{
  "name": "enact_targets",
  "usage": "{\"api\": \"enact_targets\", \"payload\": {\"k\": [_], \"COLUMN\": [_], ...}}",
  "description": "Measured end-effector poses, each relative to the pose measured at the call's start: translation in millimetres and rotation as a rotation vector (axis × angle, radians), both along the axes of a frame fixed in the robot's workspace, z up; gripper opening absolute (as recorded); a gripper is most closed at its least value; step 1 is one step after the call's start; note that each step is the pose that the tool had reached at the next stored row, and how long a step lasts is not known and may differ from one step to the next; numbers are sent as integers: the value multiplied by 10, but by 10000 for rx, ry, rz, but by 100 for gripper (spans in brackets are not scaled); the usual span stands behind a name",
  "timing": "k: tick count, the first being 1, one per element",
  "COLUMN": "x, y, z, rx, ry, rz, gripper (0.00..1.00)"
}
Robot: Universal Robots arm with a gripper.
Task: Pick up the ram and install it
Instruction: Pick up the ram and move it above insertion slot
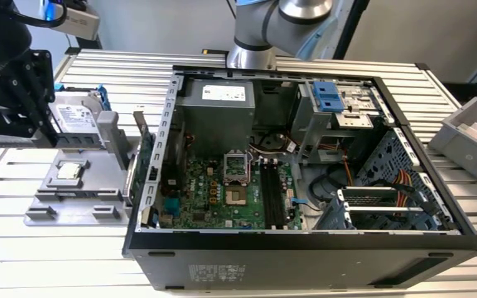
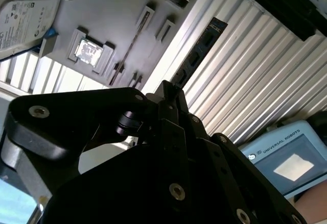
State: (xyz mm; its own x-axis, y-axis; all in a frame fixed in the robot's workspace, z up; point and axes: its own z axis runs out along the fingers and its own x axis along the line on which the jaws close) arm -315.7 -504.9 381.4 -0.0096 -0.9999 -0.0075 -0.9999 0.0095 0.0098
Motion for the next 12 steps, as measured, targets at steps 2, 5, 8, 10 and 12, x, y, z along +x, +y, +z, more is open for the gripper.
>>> {"api": "enact_targets", "payload": {"k": [2, 5, 8, 10, 12], "x": [32, 80, 134, 168, 208], "y": [0, 0, 0, 0, 0], "z": [0, 0, 0, 0, 0], "rx": [1, 0, 0, 0, 0], "ry": [2, 4, 7, 9, 11], "rz": [0, 1, 0, 0, 1], "gripper": [0, 0, 0, 0, 0]}}
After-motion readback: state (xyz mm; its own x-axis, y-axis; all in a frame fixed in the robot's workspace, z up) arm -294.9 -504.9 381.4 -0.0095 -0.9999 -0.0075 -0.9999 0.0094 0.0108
